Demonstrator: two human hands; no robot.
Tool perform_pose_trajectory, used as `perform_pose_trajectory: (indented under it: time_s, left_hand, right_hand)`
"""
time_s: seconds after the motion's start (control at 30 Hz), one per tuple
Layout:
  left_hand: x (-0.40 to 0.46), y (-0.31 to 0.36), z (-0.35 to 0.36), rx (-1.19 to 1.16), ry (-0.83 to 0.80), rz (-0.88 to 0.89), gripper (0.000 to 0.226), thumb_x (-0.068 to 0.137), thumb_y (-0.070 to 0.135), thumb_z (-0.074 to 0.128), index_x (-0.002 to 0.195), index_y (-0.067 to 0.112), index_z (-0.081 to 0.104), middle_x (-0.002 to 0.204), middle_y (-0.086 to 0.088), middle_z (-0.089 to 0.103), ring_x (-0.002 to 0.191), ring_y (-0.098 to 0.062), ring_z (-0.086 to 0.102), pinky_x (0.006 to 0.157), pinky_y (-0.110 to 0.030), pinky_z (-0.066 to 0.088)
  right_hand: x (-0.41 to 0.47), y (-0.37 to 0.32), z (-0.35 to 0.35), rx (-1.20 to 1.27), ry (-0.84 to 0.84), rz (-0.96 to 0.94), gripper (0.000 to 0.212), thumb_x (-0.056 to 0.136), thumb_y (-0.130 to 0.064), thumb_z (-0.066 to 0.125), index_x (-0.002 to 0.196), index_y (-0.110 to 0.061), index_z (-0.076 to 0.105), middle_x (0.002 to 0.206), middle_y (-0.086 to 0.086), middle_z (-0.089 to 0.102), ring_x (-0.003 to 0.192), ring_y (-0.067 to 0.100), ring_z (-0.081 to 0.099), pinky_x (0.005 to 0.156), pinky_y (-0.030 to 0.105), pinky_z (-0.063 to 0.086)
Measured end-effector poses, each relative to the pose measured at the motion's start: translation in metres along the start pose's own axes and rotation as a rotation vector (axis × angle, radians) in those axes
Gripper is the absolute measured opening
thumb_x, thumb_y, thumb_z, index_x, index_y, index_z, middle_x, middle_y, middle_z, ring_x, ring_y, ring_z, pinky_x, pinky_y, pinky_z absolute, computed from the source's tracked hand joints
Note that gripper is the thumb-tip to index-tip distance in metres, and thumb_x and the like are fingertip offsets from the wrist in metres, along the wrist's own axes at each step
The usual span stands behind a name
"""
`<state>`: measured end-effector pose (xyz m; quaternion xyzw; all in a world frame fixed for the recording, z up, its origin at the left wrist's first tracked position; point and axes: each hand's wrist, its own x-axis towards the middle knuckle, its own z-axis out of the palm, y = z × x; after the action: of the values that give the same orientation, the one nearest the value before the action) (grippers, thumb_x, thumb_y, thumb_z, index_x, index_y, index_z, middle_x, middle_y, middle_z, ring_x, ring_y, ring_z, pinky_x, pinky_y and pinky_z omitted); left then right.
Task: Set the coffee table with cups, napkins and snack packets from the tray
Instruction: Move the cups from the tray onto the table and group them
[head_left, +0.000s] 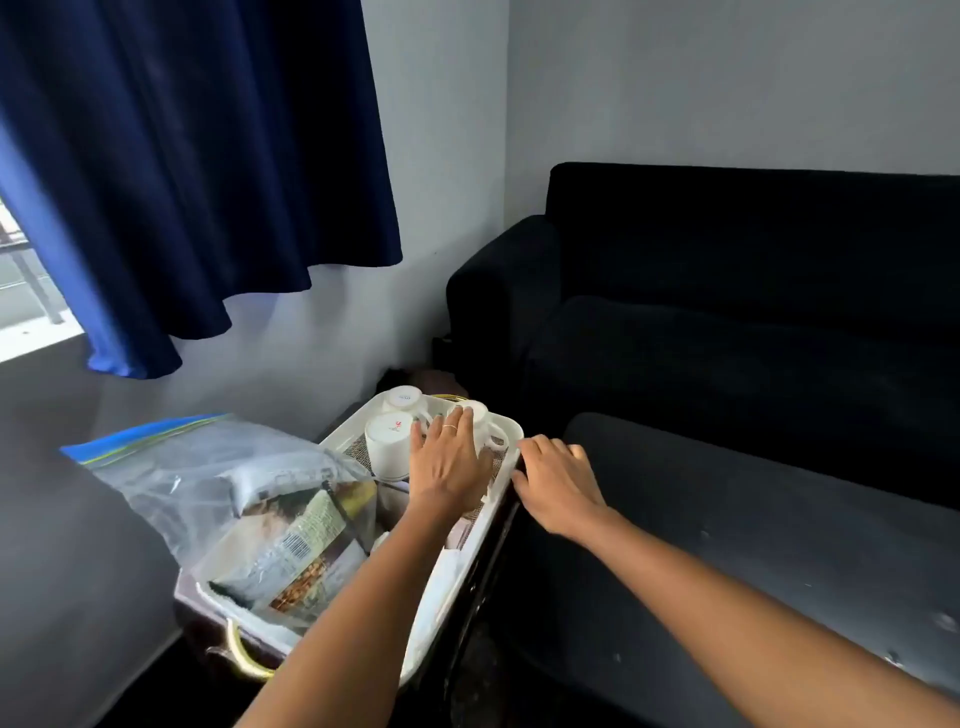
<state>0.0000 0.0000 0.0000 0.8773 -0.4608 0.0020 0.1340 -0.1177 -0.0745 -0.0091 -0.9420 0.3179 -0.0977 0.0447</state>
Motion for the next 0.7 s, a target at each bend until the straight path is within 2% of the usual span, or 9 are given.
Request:
perform_pose_trajectory:
  time_s: [0.13,0.23,0.4,0.5,0.57,0.63,0.7]
  left_hand:
    - [0.023,-0.004,0.005,0.042,-0.062,0.006,0.060,0.098,0.040,0.028,0.151,0.015,0.015,0.160,-0.003,0.016,0.147,-0.022,0.012,0.118,-0.046,-0.002]
    - [0.032,-0.003,0.015,0.096,-0.109,0.023,0.058,0.099,0.037,0.027,0.151,0.014,0.016,0.160,-0.002,0.017,0.148,-0.021,0.011,0.118,-0.047,-0.003]
    - [0.031,-0.002,0.021,0.162,-0.031,0.031,0.057,0.099,0.040,0.029,0.149,0.012,0.023,0.157,-0.004,0.025,0.146,-0.022,0.017,0.118,-0.045,0.000]
    - [0.029,0.000,0.023,0.150,-0.024,0.033,0.057,0.099,0.036,0.032,0.149,0.011,0.022,0.158,-0.005,0.023,0.147,-0.023,0.015,0.118,-0.045,-0.002]
    - [0.028,0.001,0.023,0.158,-0.015,0.039,0.054,0.099,0.032,0.031,0.148,0.010,0.024,0.157,-0.005,0.025,0.146,-0.023,0.017,0.118,-0.046,-0.003]
    - [0.028,0.002,0.022,0.192,0.013,0.058,0.051,0.099,0.030,0.031,0.145,0.009,0.029,0.153,-0.005,0.032,0.144,-0.023,0.023,0.118,-0.047,-0.004]
    - [0.029,0.003,0.021,0.220,0.033,0.063,0.049,0.098,0.031,0.032,0.142,0.008,0.034,0.148,-0.005,0.039,0.141,-0.023,0.030,0.118,-0.048,-0.004]
  right_hand:
    - [0.023,-0.006,0.015,0.036,-0.012,0.072,0.036,0.096,-0.031,0.042,0.128,-0.014,0.043,0.127,0.004,0.051,0.116,0.024,0.047,0.099,0.037,0.033]
    - [0.037,-0.010,0.027,0.082,-0.047,0.126,0.044,0.093,-0.030,0.049,0.132,-0.013,0.038,0.132,0.006,0.048,0.121,0.026,0.044,0.100,0.038,0.032]
    - [0.051,-0.016,0.037,0.160,-0.060,0.225,0.041,0.091,-0.021,0.051,0.129,-0.012,0.040,0.134,0.008,0.047,0.122,0.029,0.042,0.098,0.041,0.034]
    - [0.055,-0.020,0.039,0.181,0.043,0.297,0.026,0.093,-0.016,0.046,0.119,-0.013,0.048,0.124,0.006,0.054,0.117,0.027,0.044,0.093,0.040,0.033]
    - [0.058,-0.020,0.039,0.164,0.116,0.310,0.017,0.094,-0.014,0.041,0.104,-0.017,0.054,0.109,0.001,0.061,0.111,0.023,0.045,0.088,0.039,0.029]
    - [0.059,-0.019,0.038,0.189,0.145,0.315,0.017,0.094,-0.012,0.038,0.093,-0.017,0.055,0.095,0.000,0.061,0.107,0.023,0.045,0.089,0.039,0.026]
    - [0.060,-0.015,0.037,0.242,0.144,0.326,0.021,0.096,-0.013,0.036,0.092,-0.015,0.056,0.094,0.002,0.059,0.106,0.024,0.042,0.093,0.038,0.026]
